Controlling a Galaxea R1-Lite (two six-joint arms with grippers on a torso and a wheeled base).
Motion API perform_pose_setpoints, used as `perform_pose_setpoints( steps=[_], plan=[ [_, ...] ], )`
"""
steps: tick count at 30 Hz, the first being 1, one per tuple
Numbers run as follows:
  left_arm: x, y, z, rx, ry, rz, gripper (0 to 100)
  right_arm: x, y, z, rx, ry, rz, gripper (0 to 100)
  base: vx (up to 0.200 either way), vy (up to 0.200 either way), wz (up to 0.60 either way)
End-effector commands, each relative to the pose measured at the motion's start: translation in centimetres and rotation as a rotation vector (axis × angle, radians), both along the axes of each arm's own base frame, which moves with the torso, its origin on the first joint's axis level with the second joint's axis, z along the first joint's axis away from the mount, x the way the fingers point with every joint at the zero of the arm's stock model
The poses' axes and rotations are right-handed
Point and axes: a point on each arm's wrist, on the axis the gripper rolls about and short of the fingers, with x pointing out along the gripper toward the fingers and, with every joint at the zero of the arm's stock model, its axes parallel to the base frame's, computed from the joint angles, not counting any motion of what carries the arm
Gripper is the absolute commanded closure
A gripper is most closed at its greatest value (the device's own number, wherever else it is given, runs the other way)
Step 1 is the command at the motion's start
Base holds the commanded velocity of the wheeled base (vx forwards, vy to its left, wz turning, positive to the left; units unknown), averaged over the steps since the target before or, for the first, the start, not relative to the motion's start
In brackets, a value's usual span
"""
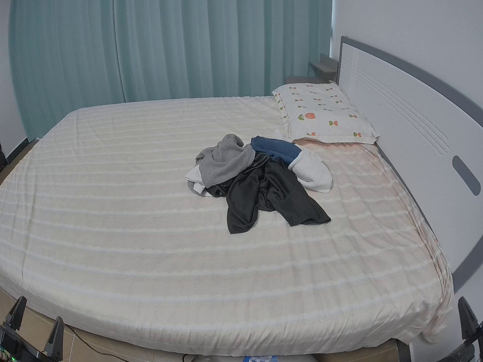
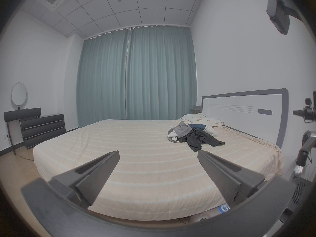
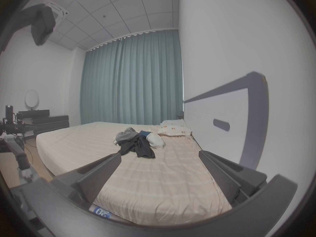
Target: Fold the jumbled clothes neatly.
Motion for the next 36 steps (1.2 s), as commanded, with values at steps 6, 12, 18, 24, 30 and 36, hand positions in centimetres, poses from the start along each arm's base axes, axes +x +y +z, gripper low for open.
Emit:
perform_pose_setpoints(
  steps=[6,12,18,24,30,36],
  plan=[
    [0.1,0.0,-0.5,0.002,0.010,-0.001,0,9.1,0.5,3.1,0.024,0.427,0.142,0,0.000,0.000,0.00],
    [0.1,0.0,-0.5,0.004,0.010,-0.001,0,16.7,1.9,2.0,0.193,0.571,0.166,0,0.000,0.000,0.00],
    [0.1,0.0,-0.5,0.016,0.010,-0.004,0,26.8,4.8,-0.8,0.333,0.632,0.112,0,0.000,0.000,0.00],
    [0.1,0.0,-0.5,0.012,0.012,-0.004,0,36.0,7.8,-3.8,0.410,0.635,0.014,0,0.000,0.000,0.00],
    [0.1,0.0,-0.5,0.012,0.010,-0.002,0,42.6,10.8,-7.2,0.484,0.655,-0.064,0,0.000,0.000,0.00],
    [0.1,0.0,-0.5,0.010,0.012,0.001,0,46.5,12.4,-9.3,0.558,0.708,-0.098,0,0.000,0.000,0.00]
  ],
)
